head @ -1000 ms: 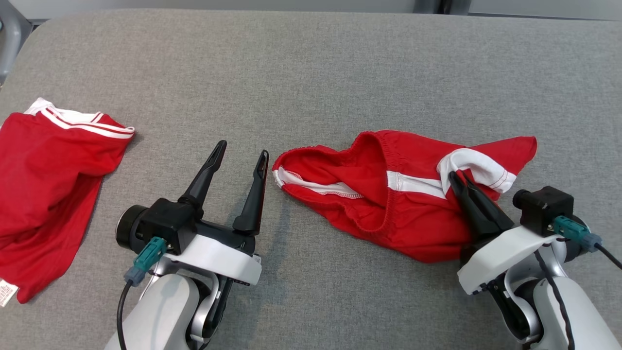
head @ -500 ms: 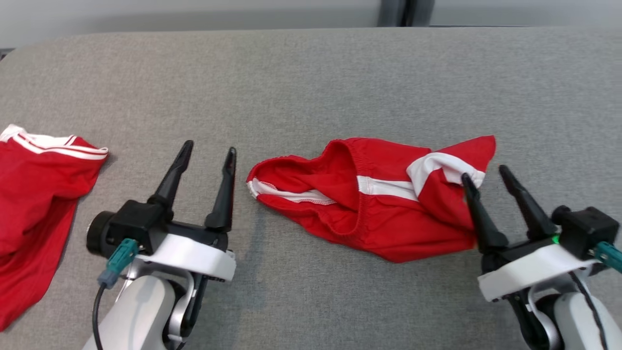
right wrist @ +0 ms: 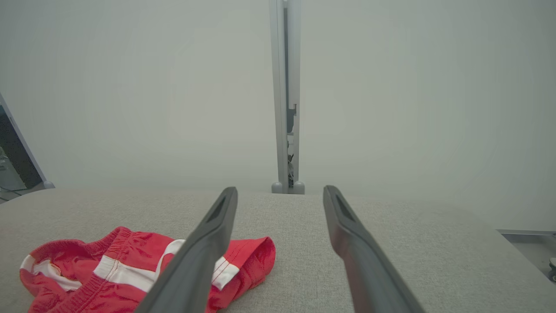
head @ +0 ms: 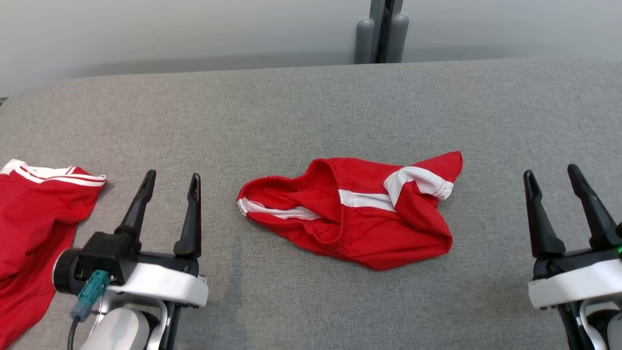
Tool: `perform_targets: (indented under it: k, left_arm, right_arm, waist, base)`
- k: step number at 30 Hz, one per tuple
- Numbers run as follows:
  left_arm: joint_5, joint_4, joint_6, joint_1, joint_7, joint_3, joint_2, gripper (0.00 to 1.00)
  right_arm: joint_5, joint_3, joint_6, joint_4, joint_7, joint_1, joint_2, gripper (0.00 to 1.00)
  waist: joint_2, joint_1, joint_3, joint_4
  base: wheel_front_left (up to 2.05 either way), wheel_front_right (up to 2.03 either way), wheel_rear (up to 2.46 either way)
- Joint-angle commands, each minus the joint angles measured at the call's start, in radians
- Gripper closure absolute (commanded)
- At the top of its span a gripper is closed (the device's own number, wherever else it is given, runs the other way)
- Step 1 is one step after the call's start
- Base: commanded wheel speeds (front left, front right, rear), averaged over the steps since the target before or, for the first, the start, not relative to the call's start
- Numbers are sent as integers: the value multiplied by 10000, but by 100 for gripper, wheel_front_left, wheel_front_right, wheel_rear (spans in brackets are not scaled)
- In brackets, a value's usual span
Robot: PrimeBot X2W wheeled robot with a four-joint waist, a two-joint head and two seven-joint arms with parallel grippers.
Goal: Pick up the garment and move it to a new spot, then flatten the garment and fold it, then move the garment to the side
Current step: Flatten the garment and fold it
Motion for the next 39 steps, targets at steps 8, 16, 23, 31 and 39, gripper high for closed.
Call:
perform_targets:
  k: [8, 16, 23, 31, 39]
  left_arm:
    - [-47, -257, 208, 557, 139, -46, 167, 0]
    - [-17, -355, 264, 541, 231, -180, 153, 0]
    - [-48, -392, 164, 364, 286, -315, 106, 0]
    - [-309, -345, -783, -715, 1147, -1201, -277, 0]
    - [-1217, 644, -1982, -1980, 3040, -2210, -995, 0]
  right_arm:
    - [-167, -149, 1, -255, 319, 643, 99, 0]
    - [-179, -213, 1, -346, 429, 659, 173, 0]
    - [-107, -202, 1, -272, 439, 480, 142, 0]
    - [-66, 69, 1, -155, 370, 117, 83, 0]
    - [20, 657, 1, 239, 140, -364, 82, 0]
  waist:
    - [0, 0, -361, -56]
    - [0, 0, -330, -20]
    - [0, 0, -252, 20]
    - [0, 0, 116, -234]
    - [0, 0, 694, -940]
  base:
    - [0, 0, 0]
    - [0, 0, 0]
    - [0, 0, 0]
    - [0, 0, 0]
    - [0, 0, 0]
